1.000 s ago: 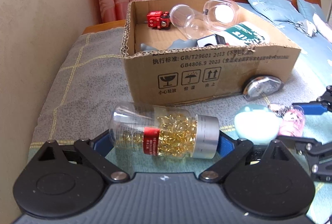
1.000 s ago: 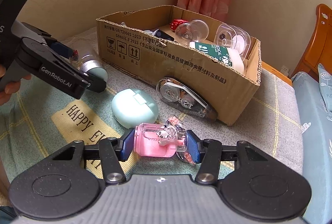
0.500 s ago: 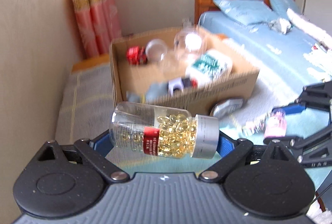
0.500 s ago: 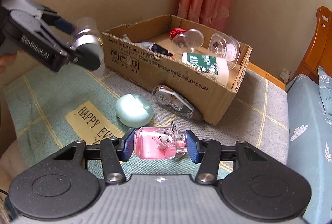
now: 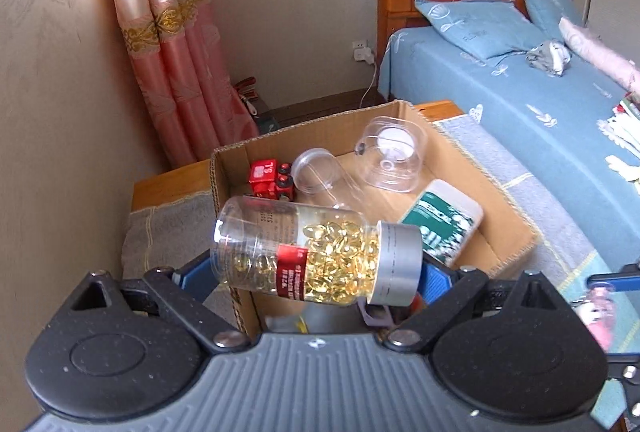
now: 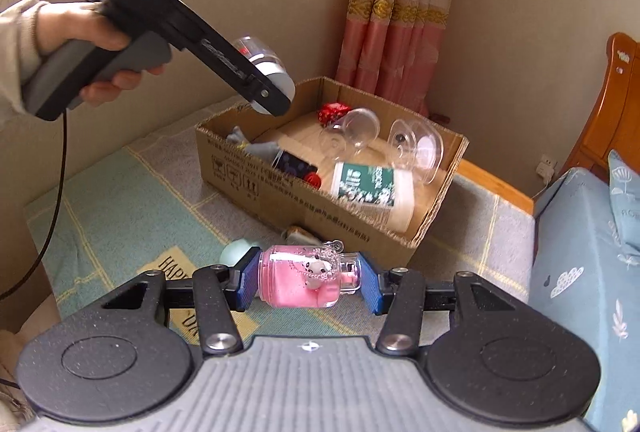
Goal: Organize rigid objects
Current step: 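Grasp the pink keychain bottle with the right gripper while the left carries the capsule bottle, then drop the capsule bottle into the box while the right lowers the pink bottle in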
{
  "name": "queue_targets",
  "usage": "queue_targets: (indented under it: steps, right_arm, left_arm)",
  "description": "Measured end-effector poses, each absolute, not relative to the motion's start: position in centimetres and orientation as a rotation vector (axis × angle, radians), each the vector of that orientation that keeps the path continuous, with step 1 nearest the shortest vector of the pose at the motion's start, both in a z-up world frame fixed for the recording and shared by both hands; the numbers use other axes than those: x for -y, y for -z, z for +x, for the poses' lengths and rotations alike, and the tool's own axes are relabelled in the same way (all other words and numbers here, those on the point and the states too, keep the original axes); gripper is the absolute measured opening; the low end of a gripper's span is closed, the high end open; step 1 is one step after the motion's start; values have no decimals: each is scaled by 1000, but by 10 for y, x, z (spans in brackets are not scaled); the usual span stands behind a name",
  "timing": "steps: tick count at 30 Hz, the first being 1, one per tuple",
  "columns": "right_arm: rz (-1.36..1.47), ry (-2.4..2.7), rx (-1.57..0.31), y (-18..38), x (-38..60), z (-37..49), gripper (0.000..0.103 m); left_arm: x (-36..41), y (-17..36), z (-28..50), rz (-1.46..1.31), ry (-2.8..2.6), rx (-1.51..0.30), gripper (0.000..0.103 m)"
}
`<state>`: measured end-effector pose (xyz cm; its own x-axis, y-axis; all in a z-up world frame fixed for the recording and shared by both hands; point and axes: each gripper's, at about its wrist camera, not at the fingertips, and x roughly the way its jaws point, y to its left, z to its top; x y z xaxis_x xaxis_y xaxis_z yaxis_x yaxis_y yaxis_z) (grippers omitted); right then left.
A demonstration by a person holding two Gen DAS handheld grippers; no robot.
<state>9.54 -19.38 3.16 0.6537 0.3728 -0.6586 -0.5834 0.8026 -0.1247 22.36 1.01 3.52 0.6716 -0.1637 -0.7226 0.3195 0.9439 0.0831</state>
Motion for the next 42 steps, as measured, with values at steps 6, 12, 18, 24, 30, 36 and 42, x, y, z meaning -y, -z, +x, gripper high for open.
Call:
queue_targets:
  steps: [6,12,18,24,30,36,42]
  right_arm:
    - [-342,-520,-645,-43,199,108,56]
    - [-332,-510,-642,-48,203,114,56]
    - [-332,-502,-635,-54,201,121,56]
    - [-336,-507,-632,-66,193,139,56]
    - [-356,-482,-644,-75,186,171,56]
    - [-333,-449,-659,-86,183,215,56]
    - [-264,-422,-722,-80,179,261,56]
  left_arm:
    - [-6,-15,253,229,241,-876,97]
    - [-8,-10,248,235,219,-841,98]
    - [-6,-16,234,250,224,-826,98]
    - [-3,-16,210,214,226,-808,99]
    - [-2,-10,181,201,203,-784,99]
    - [-6,-8,156,152,182,-759,99]
    - [-13,-5,143,85,140,-751,99]
